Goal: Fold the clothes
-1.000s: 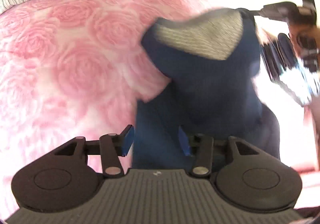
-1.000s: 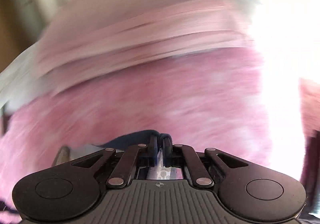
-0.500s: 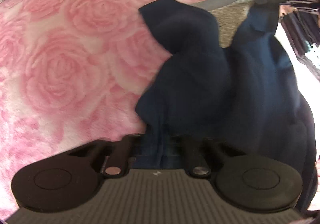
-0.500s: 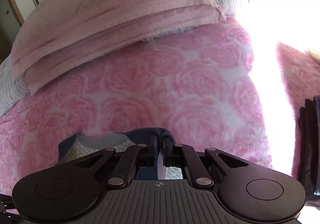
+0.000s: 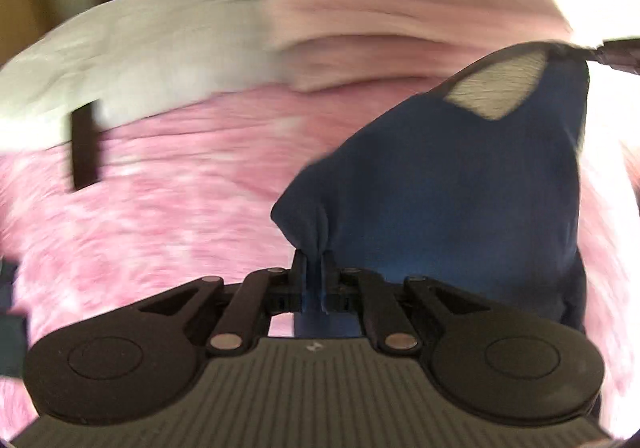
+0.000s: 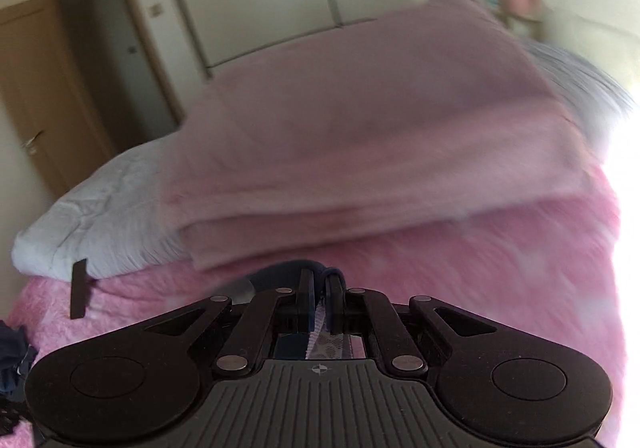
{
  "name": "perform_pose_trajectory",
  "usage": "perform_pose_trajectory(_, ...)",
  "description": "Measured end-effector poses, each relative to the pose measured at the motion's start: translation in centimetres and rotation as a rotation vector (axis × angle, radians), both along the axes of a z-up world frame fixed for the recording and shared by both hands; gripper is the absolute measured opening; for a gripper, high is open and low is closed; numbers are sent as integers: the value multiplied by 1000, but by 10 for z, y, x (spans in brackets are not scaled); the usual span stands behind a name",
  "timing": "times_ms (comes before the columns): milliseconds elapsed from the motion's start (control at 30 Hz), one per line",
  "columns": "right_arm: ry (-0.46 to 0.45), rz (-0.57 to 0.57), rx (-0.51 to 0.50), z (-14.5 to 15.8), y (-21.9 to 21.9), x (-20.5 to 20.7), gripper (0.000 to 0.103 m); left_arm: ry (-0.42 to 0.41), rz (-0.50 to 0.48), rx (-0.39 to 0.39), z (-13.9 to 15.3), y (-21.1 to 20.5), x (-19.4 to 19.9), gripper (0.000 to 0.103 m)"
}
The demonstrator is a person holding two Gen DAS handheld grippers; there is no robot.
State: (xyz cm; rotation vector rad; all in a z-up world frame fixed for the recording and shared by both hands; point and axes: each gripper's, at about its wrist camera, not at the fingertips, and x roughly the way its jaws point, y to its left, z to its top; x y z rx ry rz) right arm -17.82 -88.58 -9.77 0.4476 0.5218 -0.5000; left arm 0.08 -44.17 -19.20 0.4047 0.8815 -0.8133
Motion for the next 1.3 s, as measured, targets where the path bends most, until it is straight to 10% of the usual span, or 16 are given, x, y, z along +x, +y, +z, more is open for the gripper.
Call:
perform_pose_trajectory(100,66,40,27,-26,3,40,9,93,49,36,-27,-4,21,15)
perform_pose_trajectory(233,155,70,80,-60,21,66,48,100,9,97,-49,8,13,22)
perform_pose_trajectory(533,373,84,328,-125,132,-50,49,308,-348,117,-74,49,-108,29)
perform_pose_trajectory(767,485,122,308,-112,238,-125,49,334,-598,147,-94,46,-192,38)
perform_pose_trajectory(1000,393,176,415,-121,302,-99,49,281,-586,223,-113,61,-169,38)
perform_pose_trajectory(1300,561,-64,386,-172,361,-74,49,220,-608,251,-105,99,-135,37)
